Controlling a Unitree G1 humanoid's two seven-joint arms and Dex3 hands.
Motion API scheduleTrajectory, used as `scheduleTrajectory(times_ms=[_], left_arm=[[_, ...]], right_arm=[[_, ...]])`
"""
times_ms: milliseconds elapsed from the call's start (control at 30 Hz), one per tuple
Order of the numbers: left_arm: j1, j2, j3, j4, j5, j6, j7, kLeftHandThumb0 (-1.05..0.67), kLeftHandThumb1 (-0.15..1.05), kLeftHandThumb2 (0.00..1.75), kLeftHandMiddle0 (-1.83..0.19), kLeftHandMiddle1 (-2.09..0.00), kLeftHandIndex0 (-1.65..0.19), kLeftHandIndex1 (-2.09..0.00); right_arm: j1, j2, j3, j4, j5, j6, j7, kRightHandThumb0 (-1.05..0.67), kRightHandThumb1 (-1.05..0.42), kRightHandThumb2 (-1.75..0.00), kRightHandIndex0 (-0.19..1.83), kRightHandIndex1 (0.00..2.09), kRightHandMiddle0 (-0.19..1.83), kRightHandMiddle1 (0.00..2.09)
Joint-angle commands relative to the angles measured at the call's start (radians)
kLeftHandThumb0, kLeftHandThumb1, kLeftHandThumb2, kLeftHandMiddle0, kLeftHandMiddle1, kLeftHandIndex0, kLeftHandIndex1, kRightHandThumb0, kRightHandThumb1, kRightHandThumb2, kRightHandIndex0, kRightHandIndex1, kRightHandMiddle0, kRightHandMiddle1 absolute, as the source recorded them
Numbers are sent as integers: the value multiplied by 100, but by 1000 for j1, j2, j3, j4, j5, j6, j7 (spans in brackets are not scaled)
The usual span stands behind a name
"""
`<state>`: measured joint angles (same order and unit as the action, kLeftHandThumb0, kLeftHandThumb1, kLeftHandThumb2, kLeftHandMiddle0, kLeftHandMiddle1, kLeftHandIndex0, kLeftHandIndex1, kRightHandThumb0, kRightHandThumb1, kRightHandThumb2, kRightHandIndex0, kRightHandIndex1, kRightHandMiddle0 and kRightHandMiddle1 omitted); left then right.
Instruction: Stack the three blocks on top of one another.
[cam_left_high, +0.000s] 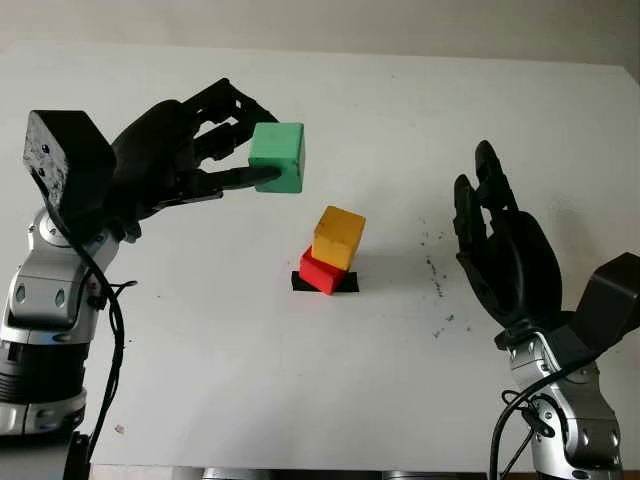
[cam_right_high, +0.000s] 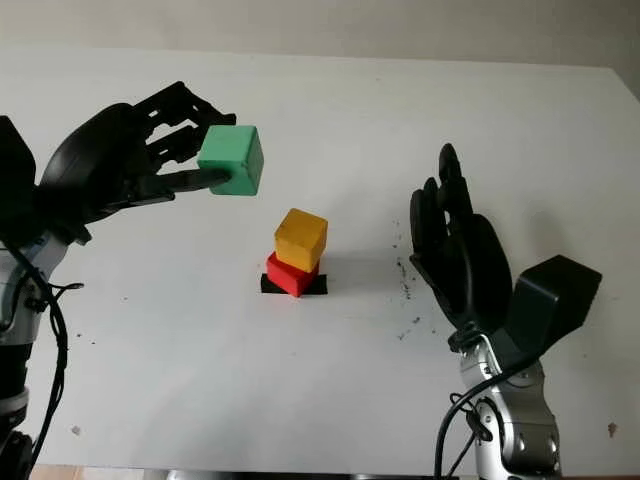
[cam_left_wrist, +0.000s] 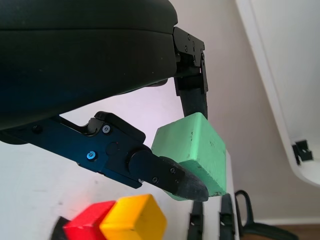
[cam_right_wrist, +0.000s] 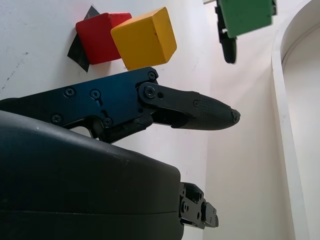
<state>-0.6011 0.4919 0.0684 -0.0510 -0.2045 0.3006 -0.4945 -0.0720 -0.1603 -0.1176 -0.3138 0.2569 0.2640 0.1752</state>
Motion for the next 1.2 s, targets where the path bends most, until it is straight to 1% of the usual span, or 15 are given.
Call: scheduleTrajectory(times_ms=[0, 100, 200, 300, 400, 500, 567, 700, 833, 1167], left_arm=[[-32, -10, -25, -3, 16, -29, -11, -49, 105, 21, -18, -5, -26, -172], [-38, -27, -45, 1, 24, -42, -15, -48, 105, 22, -17, -5, -27, -169], [-42, -49, -67, 6, 42, -48, -8, -49, 105, 21, -19, -6, -32, -165], [-53, -70, -87, 26, 57, -65, -7, -47, 105, 21, -20, -6, -34, -165], [-68, -68, -106, 47, 71, -72, -34, -48, 105, 21, -20, -6, -32, -164], [-80, -56, -127, 66, 97, -99, -65, -48, 105, 22, -19, -5, -30, -164], [-85, -57, -131, 82, 102, -121, -87, -48, 105, 21, -19, -5, -30, -163], [-88, -62, -138, 104, 101, -128, -118, -49, 105, 21, -18, -5, -28, -165], [-80, -62, -144, 95, 107, -90, -122, -51, 105, 19, -18, -5, -29, -165], [-61, -57, -150, 76, 115, -56, -138, -48, 105, 19, -16, -5, -27, -167]], right_arm=[[3, -4, -3, -17, -5, -7, -3, -62, -105, -59, -19, 0, -19, 0], [7, -2, -2, -24, -9, -2, -8, -63, -105, -58, -19, 0, -19, 0], [11, -1, -2, -29, -10, 1, -10, -62, -105, -59, -19, 0, -19, 0], [14, 7, -4, -26, -2, -5, -10, -62, -105, -57, -19, 0, -19, 1], [18, 9, -1, -31, -4, 0, -12, -62, -105, -57, -19, 0, -19, 0], [23, 13, 4, -36, -10, -1, -21, -62, -105, -58, -19, 0, -19, 1], [26, 15, 5, -38, -10, -1, -22, -62, -105, -58, -19, 0, -19, 1], [28, 18, 7, -37, -13, -5, -23, -62, -105, -58, -19, 0, -19, 0], [30, 15, 7, -39, -15, -7, -21, -62, -105, -59, -19, 0, -19, 0], [33, 10, 3, -41, -14, -7, -19, -62, -105, -58, -19, 0, -19, 0]])
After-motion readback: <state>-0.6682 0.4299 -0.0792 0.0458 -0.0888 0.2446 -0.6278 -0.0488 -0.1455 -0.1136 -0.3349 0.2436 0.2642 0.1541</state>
